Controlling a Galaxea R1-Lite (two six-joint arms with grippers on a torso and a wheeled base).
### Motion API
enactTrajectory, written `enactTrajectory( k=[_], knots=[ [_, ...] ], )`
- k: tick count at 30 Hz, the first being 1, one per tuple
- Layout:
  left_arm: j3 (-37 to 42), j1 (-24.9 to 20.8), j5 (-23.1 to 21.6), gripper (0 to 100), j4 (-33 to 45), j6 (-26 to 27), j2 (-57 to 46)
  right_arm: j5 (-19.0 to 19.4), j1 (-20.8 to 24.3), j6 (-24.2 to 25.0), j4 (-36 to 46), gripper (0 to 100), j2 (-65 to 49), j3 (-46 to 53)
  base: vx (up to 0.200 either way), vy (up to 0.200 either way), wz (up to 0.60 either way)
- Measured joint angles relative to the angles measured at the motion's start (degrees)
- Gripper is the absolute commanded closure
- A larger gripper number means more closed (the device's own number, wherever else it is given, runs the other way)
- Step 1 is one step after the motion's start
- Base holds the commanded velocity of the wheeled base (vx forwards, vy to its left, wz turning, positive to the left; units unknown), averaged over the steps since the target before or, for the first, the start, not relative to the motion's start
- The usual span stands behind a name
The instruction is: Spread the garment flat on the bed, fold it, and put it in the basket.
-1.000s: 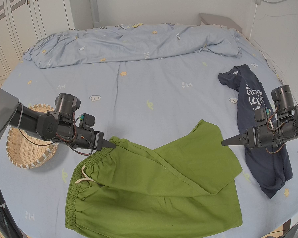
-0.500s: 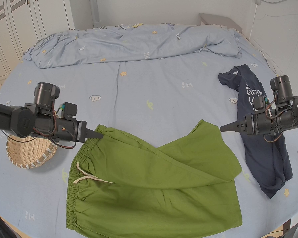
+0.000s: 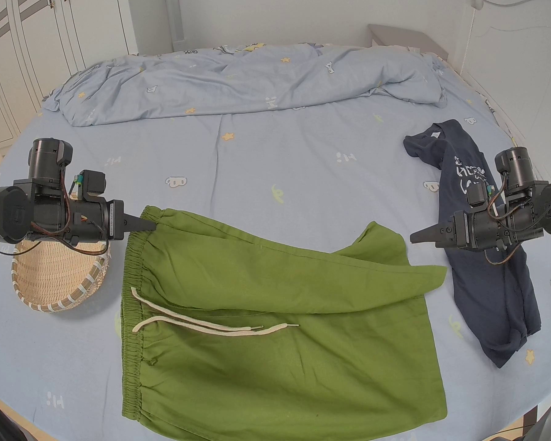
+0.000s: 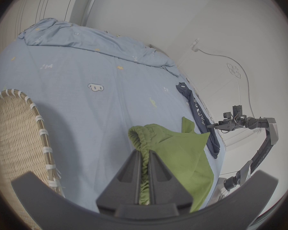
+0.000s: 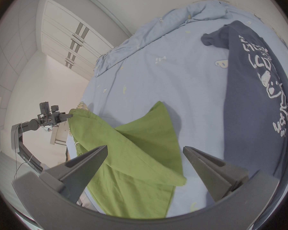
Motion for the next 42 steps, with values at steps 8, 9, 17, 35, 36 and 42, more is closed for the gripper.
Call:
enactTrajectory(
  k=[8,9,17,35,36,42],
  knots=[
    [-0.6,0.4,0.0,100,-0.2,0.0,1.2,0.2,-2.7,-0.2,0.0,0,0.9,1.3,0.0,0.0,0.0],
    [-0.7,0.5,0.0,100,-0.1,0.0,1.5,0.3,-3.0,-0.3,0.0,0,1.1,1.4,0.0,0.0,0.0],
    [-1.2,0.8,0.0,100,-0.2,0.0,2.9,0.9,-4.0,-2.5,-1.5,0,3.8,1.5,0.0,0.0,0.0],
    [-2.5,2.0,0.0,100,-0.2,0.0,4.5,8.3,-4.7,-2.6,-5.3,0,5.0,4.5,0.0,0.0,0.0],
    [-2.5,2.0,0.0,100,-0.2,0.0,4.5,8.4,-4.7,-2.6,-5.6,0,5.0,4.6,0.0,0.0,0.0],
    [-2.5,2.2,0.0,100,-0.2,0.1,4.8,8.4,-4.2,-2.6,-7.2,0,5.1,5.6,0.0,0.0,0.0]
  ],
)
